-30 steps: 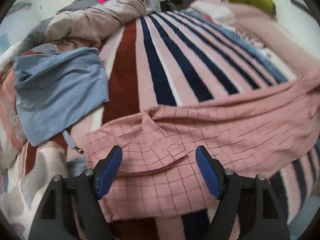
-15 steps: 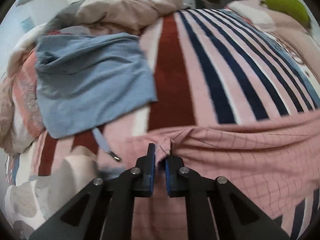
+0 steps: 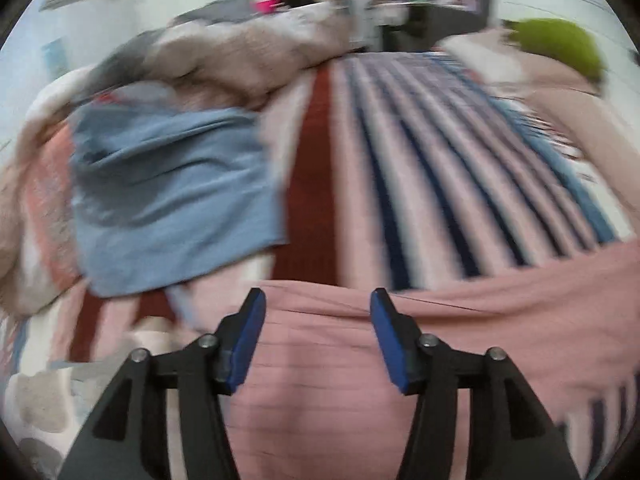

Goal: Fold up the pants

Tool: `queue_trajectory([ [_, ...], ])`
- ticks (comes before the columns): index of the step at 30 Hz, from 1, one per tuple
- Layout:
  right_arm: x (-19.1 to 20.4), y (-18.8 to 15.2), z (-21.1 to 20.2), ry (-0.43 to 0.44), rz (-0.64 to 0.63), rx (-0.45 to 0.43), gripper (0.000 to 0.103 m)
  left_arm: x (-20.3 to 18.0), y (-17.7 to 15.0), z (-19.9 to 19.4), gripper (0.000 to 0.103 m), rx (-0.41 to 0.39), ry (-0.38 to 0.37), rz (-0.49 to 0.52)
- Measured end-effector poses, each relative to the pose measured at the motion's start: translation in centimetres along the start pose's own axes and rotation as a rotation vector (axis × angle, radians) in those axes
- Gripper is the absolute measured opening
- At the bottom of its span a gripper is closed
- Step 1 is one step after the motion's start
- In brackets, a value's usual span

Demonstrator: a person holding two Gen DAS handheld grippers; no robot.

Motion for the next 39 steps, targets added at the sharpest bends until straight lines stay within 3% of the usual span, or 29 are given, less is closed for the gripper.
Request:
queue_trajectory([
  [1,0.6,-0.3,0.4,0.028,-0.003,0.017,0.053,-2.4,-0.5,-0.2,0.051,0.012,-0.078,0.016],
  [2,1.1,-0.8,0.9,0.05,-0.011,0.039,0.038,-3.8,-0.9,-0.3,0.051,0.021,-0.125,0.022],
  [4,1.9,-1.8,2.0,0.077,-0.027,0.087,0.024,-7.9,-2.2,0.0,0.051,0.067,-0.253,0.036],
  [5,2.1,-2.2,2.7,0.084,-0.033,0.106,0.02,-10.2,-3.1,0.6,0.051,0.103,-0.31,0.047],
  [7,1.8,-2.9,3.9,0.068,-0.032,0.133,0.016,-12.5,-4.0,1.6,0.051,0.139,-0.355,0.064],
  [10,0.3,-3.2,5.3,0.028,-0.021,0.154,0.015,-14.6,-4.3,3.5,0.051,0.156,-0.343,0.091],
  [18,-3.7,0.0,7.3,-0.115,-0.038,0.134,0.008,-15.1,-0.8,6.6,0.051,0.124,-0.328,0.072],
  [22,-4.8,2.2,7.5,-0.178,-0.061,0.108,0.008,-13.8,1.5,7.7,0.051,0.076,-0.264,0.051],
  [26,-6.1,4.3,7.6,-0.26,-0.101,0.072,0.01,-13.1,2.2,9.4,0.051,0.094,-0.258,-0.002],
  [29,-6.0,4.9,6.2,-0.217,-0.068,0.044,0.013,-13.2,2.1,7.9,0.051,0.06,-0.267,-0.004],
  [30,-5.9,4.9,5.3,-0.205,-0.061,0.031,0.016,-13.2,2.1,7.1,0.054,0.046,-0.271,-0.004],
  [32,-5.9,4.8,2.7,-0.204,-0.053,-0.009,0.034,-13.5,2.0,4.8,0.06,0.006,-0.273,-0.001],
  [35,-6.3,3.6,-1.5,-0.234,-0.056,-0.058,0.042,-14.4,1.5,1.2,0.061,-0.047,-0.285,-0.002],
  [39,-7.9,0.6,-8.1,-0.333,-0.051,-0.127,0.054,-16.9,0.3,-2.8,0.071,-0.085,-0.351,0.006],
])
Point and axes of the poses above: each gripper's, at about its wrist camera, not at the fingertips, and z roughly the way its jaws point, x to its left, y to its top, the point moved 10 cm from there along z, roughly the way its jaws point, and after that the axes turned 2 degrees about -z, right-handed, at the moved point
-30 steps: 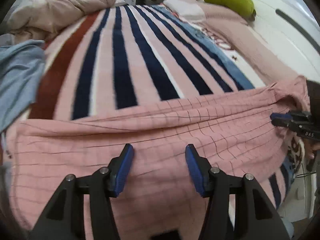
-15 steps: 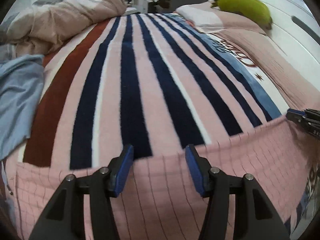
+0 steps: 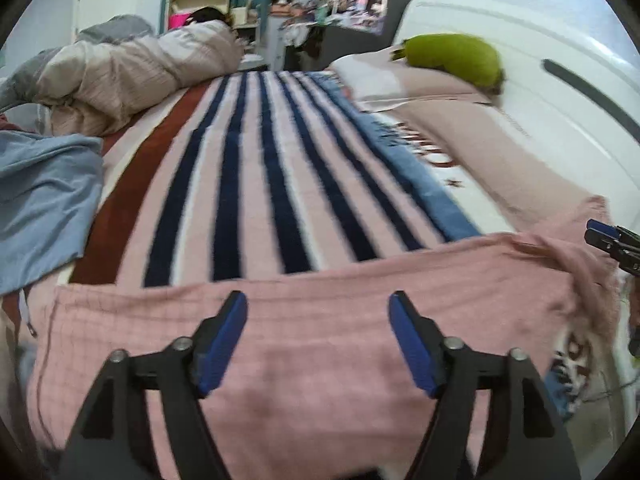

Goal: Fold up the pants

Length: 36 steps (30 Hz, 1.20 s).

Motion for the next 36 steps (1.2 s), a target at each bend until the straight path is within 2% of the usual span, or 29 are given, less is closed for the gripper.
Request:
queue_trajectory([
  [1,-1.0,-0.6,-1.4,-0.033,-0.002,-0.018,0.061,-0.9,-0.3,-0.6,0.071,-0.01,-0.016,0.006],
  [2,-2.2,-1.6,-2.9,-0.081,0.001,-0.024,0.062,-1.7,-0.5,-1.2,0.071,-0.014,-0.029,0.01],
  [6,-5.3,-5.7,-6.3,-0.176,0.038,0.0,0.062,-4.9,-0.9,-3.3,0.071,-0.039,-0.061,0.006],
  [10,-6.5,-10.3,-7.2,-0.158,0.079,0.032,0.062,-7.5,-1.8,-4.8,0.073,-0.04,-0.098,-0.013],
  [14,-6.7,-15.0,-6.4,-0.168,0.095,0.079,0.062,-9.1,-2.9,-5.0,0.073,-0.035,-0.08,0.011],
  [17,-6.7,-17.5,-6.2,-0.18,0.075,0.098,0.064,-9.4,-3.2,-4.5,0.073,-0.029,-0.055,0.023],
  [21,-7.4,-18.8,-5.4,-0.225,0.031,0.106,0.064,-9.6,-3.2,-3.7,0.073,-0.02,-0.05,0.022],
  [22,-7.6,-18.8,-5.1,-0.253,0.013,0.11,0.062,-9.6,-3.2,-3.7,0.073,-0.02,-0.049,0.026],
  [25,-8.7,-18.6,-5.4,-0.355,-0.034,0.108,0.013,-9.4,-3.1,-3.6,0.073,-0.024,-0.033,0.034],
  [29,-10.1,-15.9,-7.8,-0.352,-0.01,0.023,0.012,-8.7,-2.7,-3.5,0.073,-0.033,-0.018,0.034],
  [31,-11.2,-13.0,-9.7,-0.38,-0.014,-0.035,0.012,-8.3,-2.5,-3.4,0.073,-0.033,-0.015,0.038],
  [36,-13.4,-6.4,-11.5,-0.385,-0.031,-0.095,0.012,-7.0,-1.6,-2.8,0.073,-0.03,0.021,0.053],
])
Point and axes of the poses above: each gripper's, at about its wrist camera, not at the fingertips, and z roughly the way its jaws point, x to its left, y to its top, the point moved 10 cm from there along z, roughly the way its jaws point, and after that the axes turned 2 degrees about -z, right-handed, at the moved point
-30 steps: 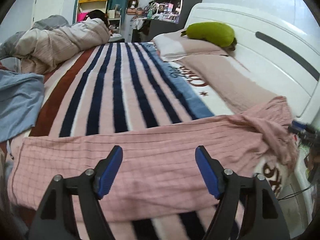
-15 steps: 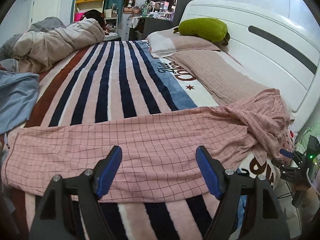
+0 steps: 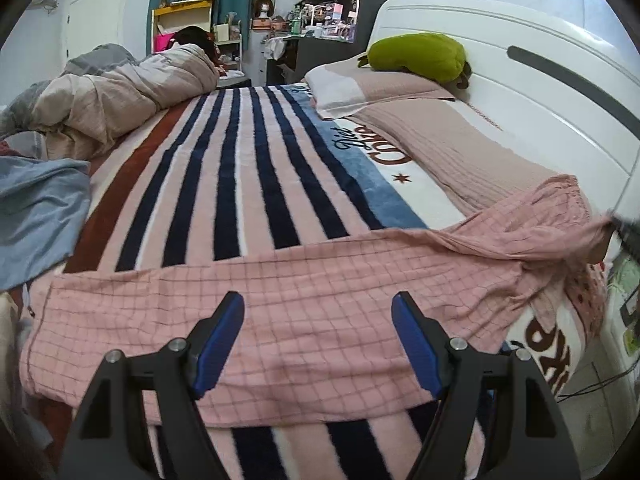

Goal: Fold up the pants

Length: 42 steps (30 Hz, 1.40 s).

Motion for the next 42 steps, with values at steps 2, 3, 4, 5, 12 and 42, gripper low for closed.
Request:
queue_trajectory([
  [2,-0.9,2.6,0.9,-0.009,-0.003,-0.005,0.012,0.5,0.4,0.3,0.073,-0.001,0.007,-0.004],
  [3,-1.4,3.7,1.6,-0.008,0.0,-0.001,0.012,0.6,0.6,0.4,0.073,-0.001,0.007,-0.004],
  [4,-2.1,4.4,2.3,-0.007,0.007,0.003,0.012,0.6,0.7,0.5,0.073,-0.001,0.006,-0.004],
  [5,-2.7,5.2,3.0,-0.006,0.015,0.008,0.012,0.6,0.7,0.7,0.073,0.001,0.004,-0.005],
  [12,-4.6,7.9,8.7,-0.019,-0.009,0.067,0.012,2.0,0.5,2.9,0.073,0.047,0.038,-0.026],
  [42,5.1,5.9,5.8,0.305,0.18,0.074,0.061,18.0,-9.2,-4.5,0.08,0.028,0.209,-0.514],
])
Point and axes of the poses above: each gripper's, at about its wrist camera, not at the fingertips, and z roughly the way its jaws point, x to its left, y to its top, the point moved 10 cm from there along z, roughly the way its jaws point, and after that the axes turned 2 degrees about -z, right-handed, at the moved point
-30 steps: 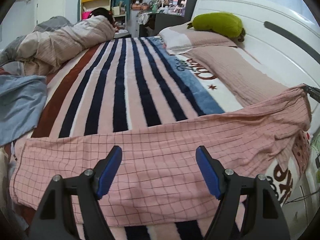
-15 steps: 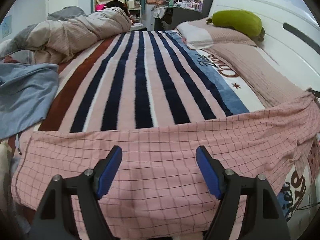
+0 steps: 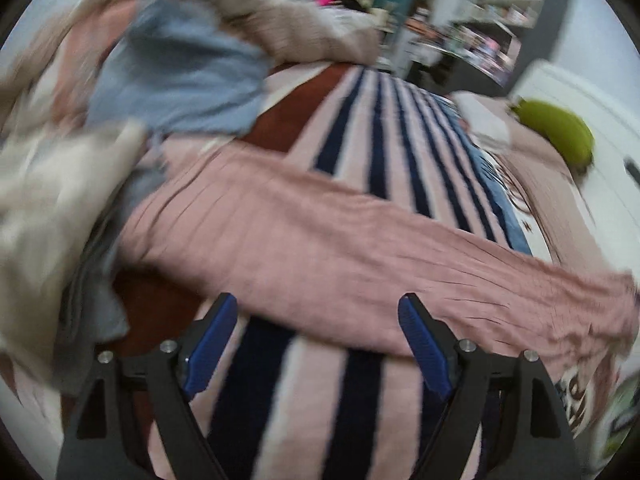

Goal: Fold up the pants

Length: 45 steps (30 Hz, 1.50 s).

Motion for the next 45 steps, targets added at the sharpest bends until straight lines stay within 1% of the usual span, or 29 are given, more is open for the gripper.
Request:
queue_trajectory([
  [3,2.6,-1.4,0.7,0.042,0.019,0.024,0.061,1.4,-1.4,1.0,0.08,0.029,-0.069,-0.08],
  [5,3.7,-2.1,1.1,0.052,0.036,0.035,0.061,2.0,-1.8,2.0,0.08,0.044,-0.082,-0.101],
  [7,4.7,-2.8,1.1,0.06,0.054,0.041,0.061,2.3,-1.4,2.8,0.079,0.021,-0.102,-0.122],
  [11,5.7,-4.5,1.0,0.059,0.111,0.048,0.061,2.9,1.1,4.4,0.08,-0.039,-0.13,-0.162],
  [16,6.0,-6.4,0.9,0.043,0.156,0.054,0.061,3.8,4.2,6.5,0.077,-0.092,-0.122,-0.227],
  [17,6.0,-6.7,0.7,0.039,0.159,0.044,0.061,4.1,5.1,6.8,0.069,-0.107,-0.109,-0.231],
  [18,6.0,-6.8,0.5,0.036,0.16,0.034,0.061,4.5,5.6,7.1,0.054,-0.113,-0.089,-0.239],
  [19,6.1,-7.0,0.4,0.031,0.163,0.021,0.061,4.9,6.1,7.5,0.043,-0.115,-0.075,-0.253],
  [20,6.1,-7.2,0.3,0.03,0.165,0.016,0.061,5.5,6.5,7.6,0.024,-0.113,-0.076,-0.264],
  [21,6.2,-7.4,0.2,0.034,0.169,0.012,0.061,5.7,6.7,7.7,0.011,-0.11,-0.079,-0.269],
  [22,6.3,-7.6,0.2,0.04,0.173,0.012,0.061,5.6,7.0,7.7,0.009,-0.113,-0.085,-0.264],
  [24,6.6,-7.9,0.3,0.054,0.179,0.019,0.061,4.9,7.8,6.3,0.006,-0.154,-0.093,-0.209],
  [26,6.7,-7.8,0.2,0.063,0.18,0.022,0.061,4.0,8.4,3.9,0.005,-0.204,-0.102,-0.16],
  [31,7.2,-7.5,-0.4,0.085,0.175,0.01,0.061,2.9,10.2,-1.2,0.005,-0.309,-0.118,-0.111],
  [35,8.0,-7.7,-1.0,0.119,0.17,0.023,0.061,2.9,11.3,-5.3,0.004,-0.387,-0.122,-0.105],
  [41,9.9,-7.9,-2.0,0.156,0.133,0.034,0.061,4.7,12.6,-10.5,0.004,-0.478,-0.081,-0.096],
  [45,11.0,-8.6,-2.5,0.182,0.136,0.048,0.061,8.4,13.4,-14.2,0.004,-0.54,-0.009,-0.132],
])
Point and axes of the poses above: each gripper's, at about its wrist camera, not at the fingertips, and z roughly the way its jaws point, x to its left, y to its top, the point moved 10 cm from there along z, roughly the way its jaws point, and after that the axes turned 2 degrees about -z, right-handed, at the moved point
